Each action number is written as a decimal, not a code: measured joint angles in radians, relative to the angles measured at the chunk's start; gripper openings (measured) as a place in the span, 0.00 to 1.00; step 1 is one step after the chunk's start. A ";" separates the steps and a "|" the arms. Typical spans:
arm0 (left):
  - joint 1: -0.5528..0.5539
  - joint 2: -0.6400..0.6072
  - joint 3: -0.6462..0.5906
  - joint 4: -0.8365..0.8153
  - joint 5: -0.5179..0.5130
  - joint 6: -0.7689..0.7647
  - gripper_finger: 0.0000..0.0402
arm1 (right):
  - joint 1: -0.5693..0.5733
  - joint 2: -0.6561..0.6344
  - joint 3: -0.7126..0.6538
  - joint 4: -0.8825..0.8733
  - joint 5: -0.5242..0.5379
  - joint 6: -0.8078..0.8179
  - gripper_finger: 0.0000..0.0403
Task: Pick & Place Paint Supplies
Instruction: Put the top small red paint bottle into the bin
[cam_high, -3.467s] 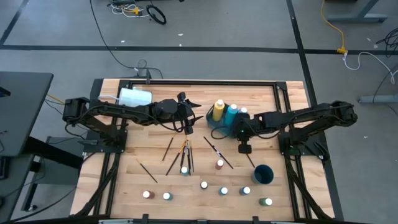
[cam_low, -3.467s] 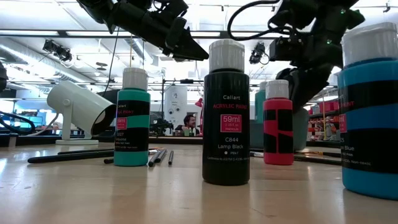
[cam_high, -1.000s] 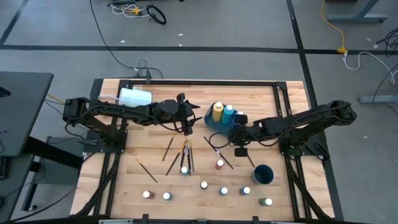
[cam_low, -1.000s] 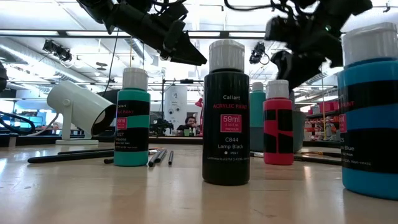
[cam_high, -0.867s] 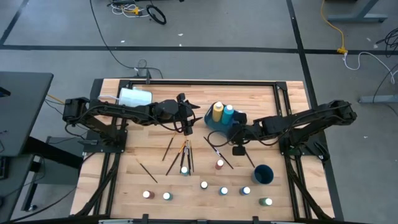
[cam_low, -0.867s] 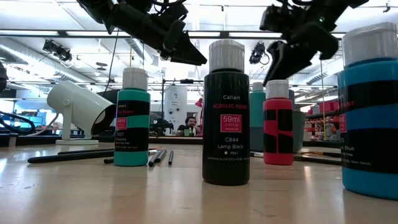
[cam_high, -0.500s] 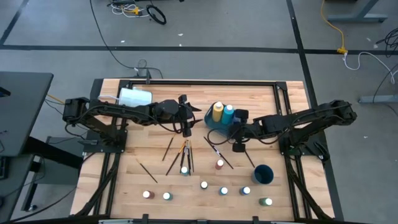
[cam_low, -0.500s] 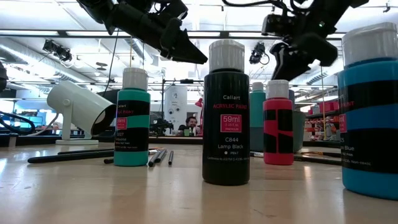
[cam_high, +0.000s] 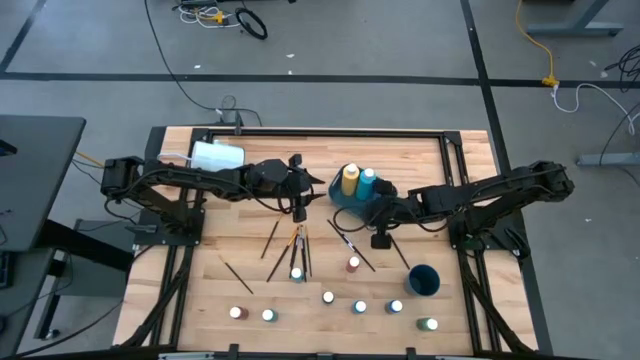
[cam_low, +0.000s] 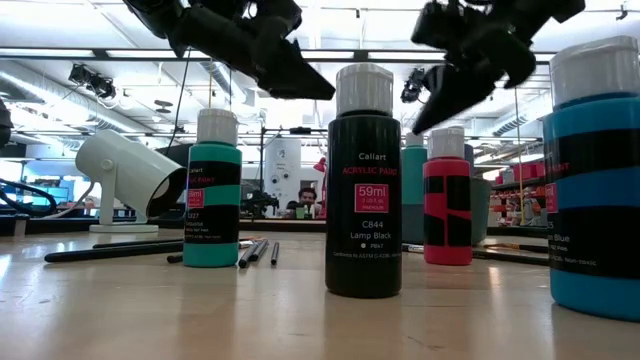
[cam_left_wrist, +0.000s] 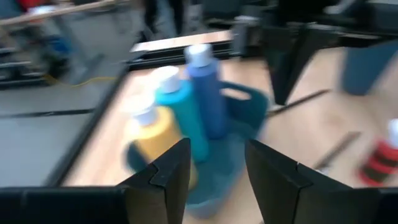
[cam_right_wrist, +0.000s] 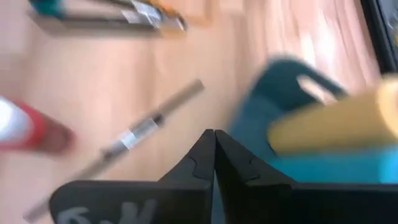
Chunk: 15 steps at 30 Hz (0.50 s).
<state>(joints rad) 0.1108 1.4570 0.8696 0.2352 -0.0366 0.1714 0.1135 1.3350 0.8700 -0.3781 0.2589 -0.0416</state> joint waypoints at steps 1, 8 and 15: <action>-0.002 0.000 0.000 0.000 0.050 -0.007 0.39 | 0.000 0.000 0.000 0.030 -0.021 0.003 0.04; -0.062 0.000 0.000 -0.012 0.238 -0.050 0.39 | 0.003 0.000 -0.002 0.170 -0.199 -0.034 0.11; -0.184 0.000 0.000 -0.041 0.167 -0.028 0.44 | 0.036 0.002 -0.086 0.359 -0.367 0.019 0.25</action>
<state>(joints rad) -0.0729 1.4570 0.8696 0.1941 0.1304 0.1432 0.1495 1.3371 0.7842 -0.0188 -0.1086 -0.0228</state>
